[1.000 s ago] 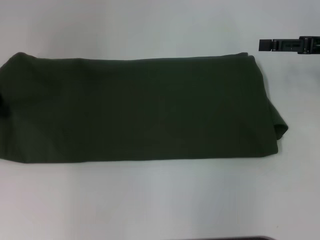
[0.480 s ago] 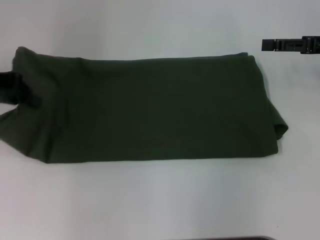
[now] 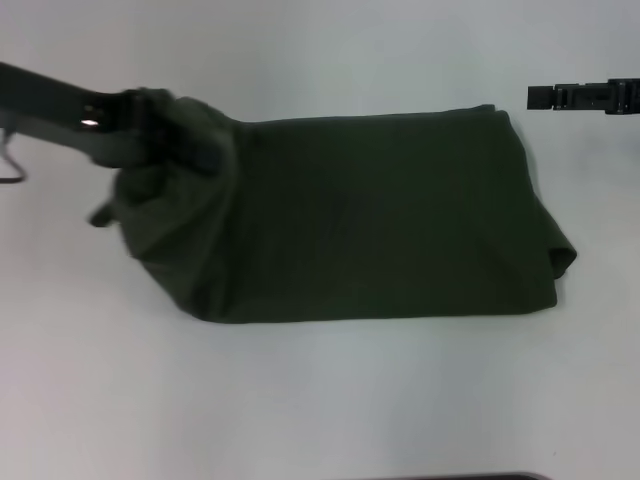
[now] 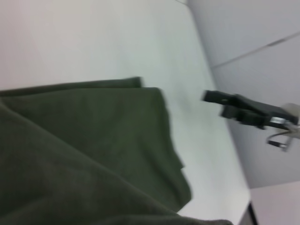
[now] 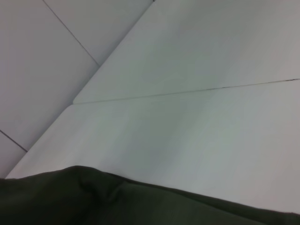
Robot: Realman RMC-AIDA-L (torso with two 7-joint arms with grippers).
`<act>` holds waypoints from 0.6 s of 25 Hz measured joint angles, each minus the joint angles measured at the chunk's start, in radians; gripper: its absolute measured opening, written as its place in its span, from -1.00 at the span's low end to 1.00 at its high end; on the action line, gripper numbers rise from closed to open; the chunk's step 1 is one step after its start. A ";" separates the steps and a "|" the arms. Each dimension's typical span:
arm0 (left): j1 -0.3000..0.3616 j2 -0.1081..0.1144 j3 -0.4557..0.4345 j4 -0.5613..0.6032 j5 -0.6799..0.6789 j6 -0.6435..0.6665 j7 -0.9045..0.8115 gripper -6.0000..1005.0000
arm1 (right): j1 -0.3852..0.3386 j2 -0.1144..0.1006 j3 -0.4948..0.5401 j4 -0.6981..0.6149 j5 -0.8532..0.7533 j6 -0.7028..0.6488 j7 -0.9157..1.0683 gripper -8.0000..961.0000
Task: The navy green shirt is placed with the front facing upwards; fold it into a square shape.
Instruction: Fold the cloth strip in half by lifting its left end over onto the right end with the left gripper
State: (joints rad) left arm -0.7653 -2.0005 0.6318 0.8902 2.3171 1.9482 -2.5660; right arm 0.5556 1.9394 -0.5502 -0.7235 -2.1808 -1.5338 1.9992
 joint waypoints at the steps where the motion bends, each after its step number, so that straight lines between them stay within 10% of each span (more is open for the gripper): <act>1: -0.006 -0.017 -0.001 -0.006 -0.010 -0.008 0.005 -0.95 | 0.000 -0.002 -0.004 0.000 -0.004 -0.001 0.001 0.68; 15: -0.085 -0.095 0.023 -0.096 -0.048 -0.068 0.052 -0.89 | 0.006 -0.008 0.001 -0.001 -0.039 0.010 0.059 0.67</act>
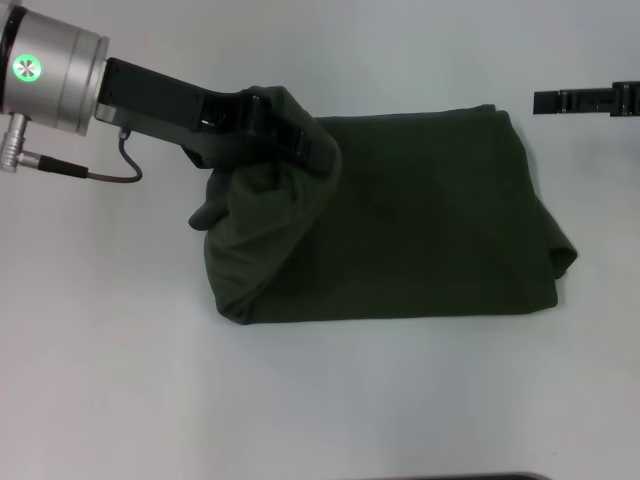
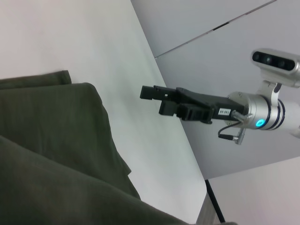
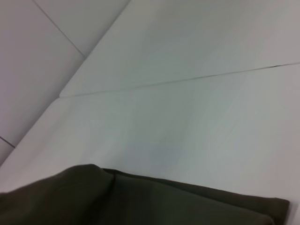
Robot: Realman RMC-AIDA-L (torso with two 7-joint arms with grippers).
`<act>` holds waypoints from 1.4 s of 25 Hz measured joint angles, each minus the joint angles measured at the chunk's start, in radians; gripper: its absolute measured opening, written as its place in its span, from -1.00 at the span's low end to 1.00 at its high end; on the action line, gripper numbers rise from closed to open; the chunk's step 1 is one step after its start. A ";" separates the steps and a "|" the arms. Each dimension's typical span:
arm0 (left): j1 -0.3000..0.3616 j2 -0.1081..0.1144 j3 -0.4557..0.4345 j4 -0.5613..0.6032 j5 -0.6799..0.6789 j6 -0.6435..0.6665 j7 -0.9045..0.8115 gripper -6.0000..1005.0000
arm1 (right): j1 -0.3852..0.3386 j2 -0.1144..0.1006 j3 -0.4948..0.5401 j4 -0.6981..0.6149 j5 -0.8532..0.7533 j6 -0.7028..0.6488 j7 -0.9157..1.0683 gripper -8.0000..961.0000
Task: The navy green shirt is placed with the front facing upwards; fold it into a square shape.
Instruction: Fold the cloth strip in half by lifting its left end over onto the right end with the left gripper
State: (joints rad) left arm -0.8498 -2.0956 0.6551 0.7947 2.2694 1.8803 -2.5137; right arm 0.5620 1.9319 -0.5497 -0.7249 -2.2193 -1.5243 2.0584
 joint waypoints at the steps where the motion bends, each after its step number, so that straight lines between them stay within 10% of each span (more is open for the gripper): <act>1: -0.001 0.000 0.000 -0.003 0.000 -0.001 0.000 -0.88 | 0.005 -0.003 -0.003 0.000 -0.001 0.000 0.020 0.67; 14: -0.074 -0.062 0.021 -0.113 -0.027 -0.093 0.012 -0.82 | 0.073 -0.040 -0.057 0.005 -0.078 -0.014 0.218 0.67; 35: -0.206 -0.080 0.122 -0.485 -0.230 -0.359 0.159 -0.73 | 0.082 -0.041 -0.070 0.008 -0.077 -0.009 0.246 0.67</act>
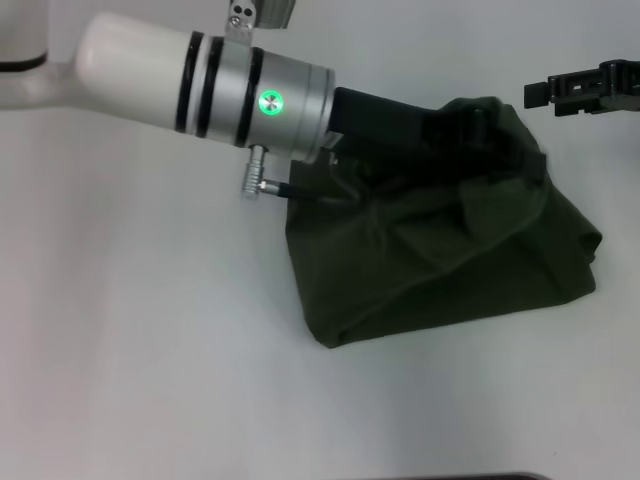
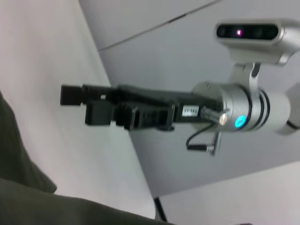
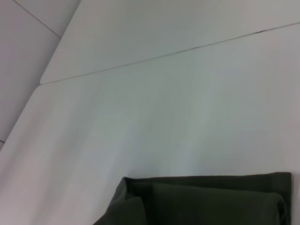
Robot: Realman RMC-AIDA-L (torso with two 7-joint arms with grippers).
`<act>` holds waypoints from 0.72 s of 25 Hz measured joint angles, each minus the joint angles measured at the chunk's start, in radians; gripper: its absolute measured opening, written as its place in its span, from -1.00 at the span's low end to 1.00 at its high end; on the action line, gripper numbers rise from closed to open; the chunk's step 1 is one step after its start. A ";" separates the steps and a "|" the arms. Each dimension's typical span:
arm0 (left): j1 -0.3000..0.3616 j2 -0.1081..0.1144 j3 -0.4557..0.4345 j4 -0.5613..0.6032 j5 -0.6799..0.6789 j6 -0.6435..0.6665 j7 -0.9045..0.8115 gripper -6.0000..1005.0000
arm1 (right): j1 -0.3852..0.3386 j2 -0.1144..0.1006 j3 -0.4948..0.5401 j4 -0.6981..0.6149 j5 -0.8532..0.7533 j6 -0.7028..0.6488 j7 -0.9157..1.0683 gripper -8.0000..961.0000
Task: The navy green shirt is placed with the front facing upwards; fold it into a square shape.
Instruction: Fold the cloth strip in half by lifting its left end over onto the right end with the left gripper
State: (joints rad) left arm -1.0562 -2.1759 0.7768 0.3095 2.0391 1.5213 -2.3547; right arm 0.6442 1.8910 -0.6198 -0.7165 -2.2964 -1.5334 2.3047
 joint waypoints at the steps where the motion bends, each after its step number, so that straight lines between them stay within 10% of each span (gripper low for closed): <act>1: -0.005 0.000 0.002 -0.013 -0.009 -0.010 0.007 -0.72 | 0.000 0.000 0.000 0.000 0.000 0.001 -0.001 0.67; 18: -0.037 0.001 0.006 -0.142 -0.067 -0.077 0.039 -0.65 | 0.010 0.005 -0.001 0.001 0.000 0.015 -0.002 0.67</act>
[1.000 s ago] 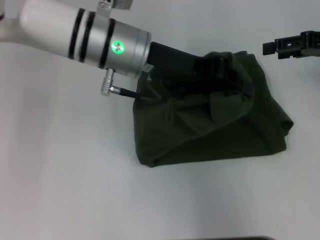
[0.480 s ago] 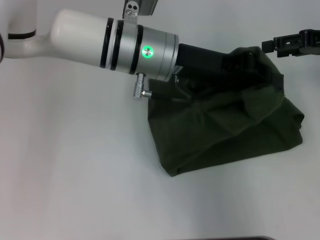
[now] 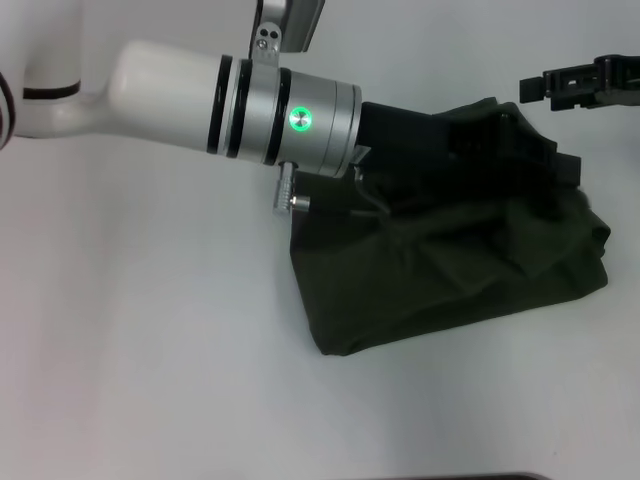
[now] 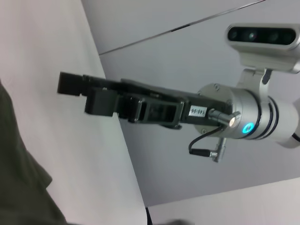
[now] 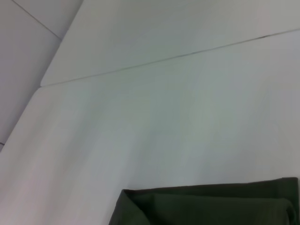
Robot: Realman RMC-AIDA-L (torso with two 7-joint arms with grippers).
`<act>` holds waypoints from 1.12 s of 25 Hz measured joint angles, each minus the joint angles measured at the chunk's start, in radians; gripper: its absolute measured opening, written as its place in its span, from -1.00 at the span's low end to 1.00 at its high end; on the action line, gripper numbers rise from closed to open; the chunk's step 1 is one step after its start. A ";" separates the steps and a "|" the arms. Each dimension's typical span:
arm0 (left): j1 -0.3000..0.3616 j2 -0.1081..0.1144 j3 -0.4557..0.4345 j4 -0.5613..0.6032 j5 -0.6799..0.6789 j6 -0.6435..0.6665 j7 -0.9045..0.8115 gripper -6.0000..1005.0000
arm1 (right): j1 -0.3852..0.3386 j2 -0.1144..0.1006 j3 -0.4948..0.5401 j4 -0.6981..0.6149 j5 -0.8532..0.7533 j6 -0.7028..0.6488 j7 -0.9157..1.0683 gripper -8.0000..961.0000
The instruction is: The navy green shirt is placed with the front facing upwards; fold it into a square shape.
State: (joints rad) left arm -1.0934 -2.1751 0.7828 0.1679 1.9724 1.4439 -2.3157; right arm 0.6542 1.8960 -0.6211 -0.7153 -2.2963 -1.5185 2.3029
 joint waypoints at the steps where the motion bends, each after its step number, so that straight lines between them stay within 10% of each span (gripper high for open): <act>1: -0.002 0.000 0.000 -0.005 0.002 -0.001 0.000 -0.61 | 0.003 0.000 -0.002 0.001 0.000 0.000 0.001 0.67; 15: 0.099 0.012 -0.002 0.187 -0.001 0.075 -0.067 0.08 | 0.008 0.003 -0.037 0.001 0.000 -0.015 0.003 0.60; 22: 0.269 0.060 0.000 0.436 0.005 0.182 -0.183 0.64 | 0.035 -0.006 -0.155 -0.024 -0.002 -0.200 0.004 0.56; 28: 0.334 0.107 -0.033 0.478 -0.003 0.209 -0.186 0.63 | 0.074 0.000 -0.167 -0.063 -0.107 -0.319 0.061 0.52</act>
State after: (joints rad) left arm -0.7594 -2.0679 0.7498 0.6460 1.9689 1.6525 -2.5015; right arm 0.7277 1.8955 -0.7882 -0.7779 -2.4032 -1.8376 2.3641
